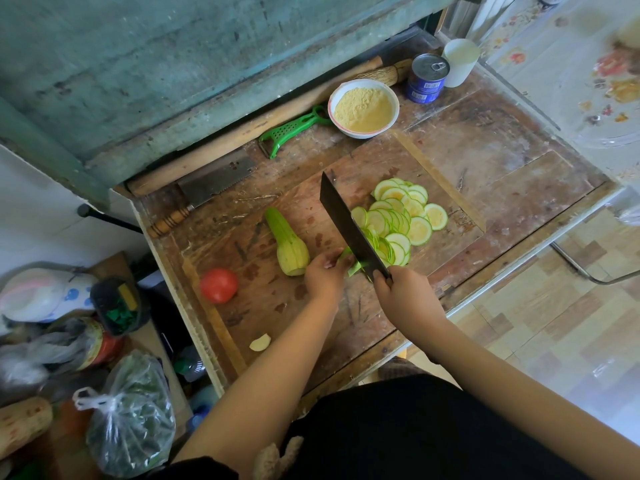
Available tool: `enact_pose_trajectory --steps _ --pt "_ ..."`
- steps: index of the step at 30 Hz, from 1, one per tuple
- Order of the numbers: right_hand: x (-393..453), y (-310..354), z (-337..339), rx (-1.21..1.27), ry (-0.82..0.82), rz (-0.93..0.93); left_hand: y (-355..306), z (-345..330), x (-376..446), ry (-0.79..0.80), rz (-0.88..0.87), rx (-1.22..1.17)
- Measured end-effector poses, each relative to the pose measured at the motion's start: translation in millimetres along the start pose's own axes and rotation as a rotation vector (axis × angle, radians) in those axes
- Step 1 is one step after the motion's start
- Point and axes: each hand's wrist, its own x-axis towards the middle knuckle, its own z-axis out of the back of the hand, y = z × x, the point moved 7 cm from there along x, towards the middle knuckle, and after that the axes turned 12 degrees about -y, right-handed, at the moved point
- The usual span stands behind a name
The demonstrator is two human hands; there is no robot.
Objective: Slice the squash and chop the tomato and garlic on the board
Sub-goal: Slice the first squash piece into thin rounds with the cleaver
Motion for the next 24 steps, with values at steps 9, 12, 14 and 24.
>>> enact_pose_trajectory --steps 9,12,14,24 --pt "5.3 2.4 -8.9 -0.015 0.05 -0.014 2.0 2.0 1.5 -0.006 -0.005 0.03" --pt "8.0 5.6 -16.3 -0.029 0.06 -0.03 0.4 2.9 0.8 -0.027 -0.01 0.023" --pt "11.9 8.3 -21.4 -0.03 0.07 -0.046 -0.3 3.6 1.2 -0.029 -0.021 0.028" --pt "16.8 14.4 -13.7 0.034 0.039 -0.032 -3.9 2.9 -3.1 0.037 -0.108 0.149"
